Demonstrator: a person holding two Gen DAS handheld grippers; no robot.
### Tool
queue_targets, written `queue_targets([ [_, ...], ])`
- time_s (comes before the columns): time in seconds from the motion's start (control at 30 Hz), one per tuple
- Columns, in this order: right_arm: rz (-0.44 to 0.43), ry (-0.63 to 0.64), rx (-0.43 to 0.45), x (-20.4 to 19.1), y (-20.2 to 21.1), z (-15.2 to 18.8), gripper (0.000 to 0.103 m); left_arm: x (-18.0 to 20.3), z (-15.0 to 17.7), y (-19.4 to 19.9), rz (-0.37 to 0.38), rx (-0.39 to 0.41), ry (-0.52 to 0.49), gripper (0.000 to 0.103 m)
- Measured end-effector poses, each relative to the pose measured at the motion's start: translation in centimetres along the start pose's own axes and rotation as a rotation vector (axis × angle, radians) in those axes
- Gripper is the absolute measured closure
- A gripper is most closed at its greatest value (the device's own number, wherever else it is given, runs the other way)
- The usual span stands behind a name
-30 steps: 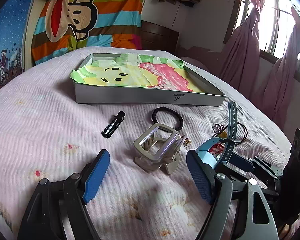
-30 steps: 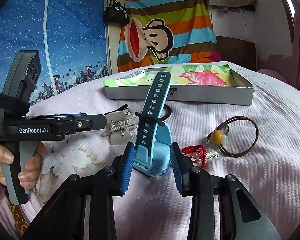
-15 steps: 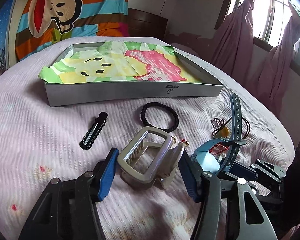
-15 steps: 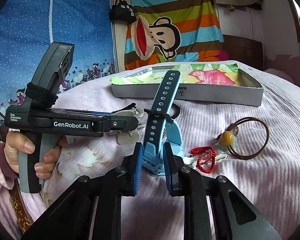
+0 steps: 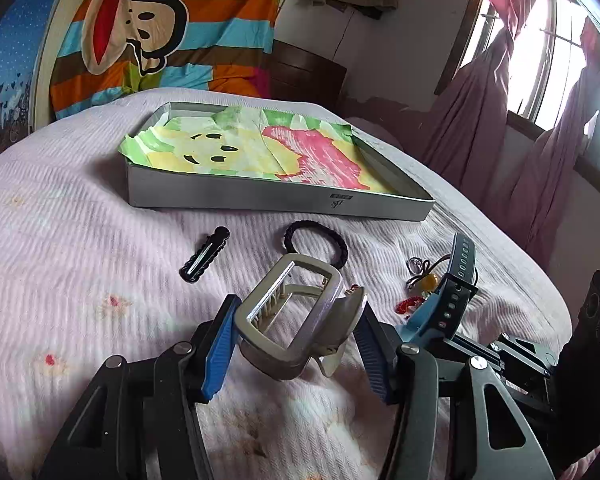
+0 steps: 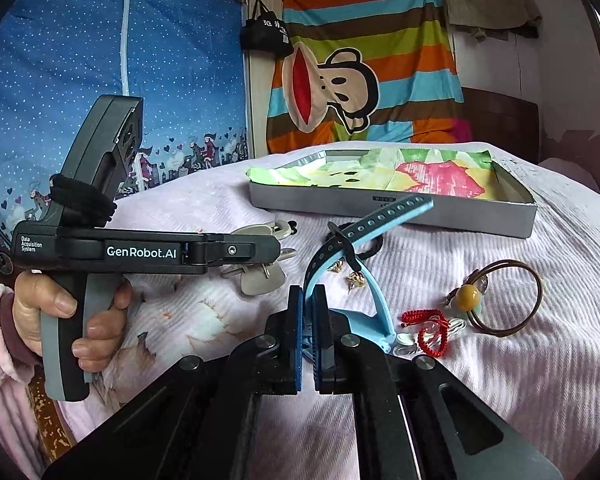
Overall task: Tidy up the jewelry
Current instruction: 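Grasp the blue watch band with right tool while left tool grasps silver claw clip, then carry the watch band into the tray with right tool while left drops claw clip there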
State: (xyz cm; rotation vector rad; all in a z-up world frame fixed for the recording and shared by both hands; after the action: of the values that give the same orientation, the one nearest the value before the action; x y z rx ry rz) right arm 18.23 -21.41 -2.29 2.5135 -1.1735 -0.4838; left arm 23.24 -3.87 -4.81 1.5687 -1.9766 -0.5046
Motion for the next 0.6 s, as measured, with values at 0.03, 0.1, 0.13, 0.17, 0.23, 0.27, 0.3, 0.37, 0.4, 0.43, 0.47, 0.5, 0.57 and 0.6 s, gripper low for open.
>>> queue_targets([
  [0.03, -0.005, 0.001, 0.005, -0.2, 0.2, -0.3, 0.099, -0.1, 0.0, 0.2, 0.000, 0.002, 0.009, 0.050],
  [0.1, -0.012, 0.007, 0.015, -0.5, 0.6, -0.9, 0.099, -0.6, -0.3, 0.7, -0.011, 0.011, 0.023, 0.050],
  [0.13, -0.015, 0.013, 0.019, -0.6, 0.8, -1.3, 0.099, -0.8, -0.6, 1.0, -0.018, 0.018, 0.031, 0.050],
  [0.17, -0.018, 0.016, 0.022, -0.7, 0.9, -1.7, 0.099, -1.0, -1.0, 1.3, -0.021, 0.025, 0.045, 0.050],
  [0.23, -0.024, 0.017, 0.033, -0.5, 1.2, -2.8, 0.099, -1.6, -2.2, 1.7, -0.016, 0.038, 0.078, 0.050],
  [0.27, -0.027, 0.017, 0.041, -0.4, 1.3, -3.4, 0.099, -1.9, -3.0, 1.9, -0.017, 0.046, 0.092, 0.050],
  [0.3, -0.029, 0.016, 0.048, -0.3, 1.3, -4.1, 0.099, -2.1, -3.7, 2.0, -0.023, 0.057, 0.098, 0.051],
  [0.37, -0.028, 0.023, 0.064, 0.3, 1.2, -5.9, 0.099, -2.5, -5.4, 2.1, -0.044, 0.082, 0.099, 0.051],
  [0.4, -0.027, 0.029, 0.070, 0.6, 0.9, -6.8, 0.099, -2.7, -6.3, 2.0, -0.054, 0.092, 0.100, 0.051],
  [0.43, -0.027, 0.032, 0.074, 1.0, 0.5, -7.8, 0.099, -2.9, -7.3, 1.8, -0.065, 0.101, 0.099, 0.051],
  [0.47, -0.029, 0.033, 0.075, 1.4, 0.0, -8.7, 0.099, -3.1, -8.2, 1.5, -0.076, 0.107, 0.097, 0.051],
  [0.5, -0.027, 0.032, 0.078, 2.0, -0.7, -9.9, 0.099, -3.3, -9.2, 1.1, -0.087, 0.110, 0.096, 0.051],
  [0.57, -0.022, 0.030, 0.083, 3.1, -2.2, -11.8, 0.099, -3.9, -10.9, -0.1, -0.094, 0.105, 0.109, 0.051],
  [0.6, -0.020, 0.024, 0.082, 3.8, -3.1, -12.7, 0.099, -4.3, -11.6, -0.8, -0.096, 0.104, 0.120, 0.051],
])
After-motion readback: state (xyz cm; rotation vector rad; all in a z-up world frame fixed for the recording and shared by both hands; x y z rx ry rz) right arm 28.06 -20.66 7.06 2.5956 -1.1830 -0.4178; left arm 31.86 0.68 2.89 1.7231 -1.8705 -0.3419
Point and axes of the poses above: each gripper's, at about its wrist camera, not at the fingertips, and y roughly against the way its jaws point, x to its right, z to its underside, the point moved 8 cm from there along -y, roughly the way its jaws point, and after that the axes turned 15 degrees about -z, right-handed, at the moved point
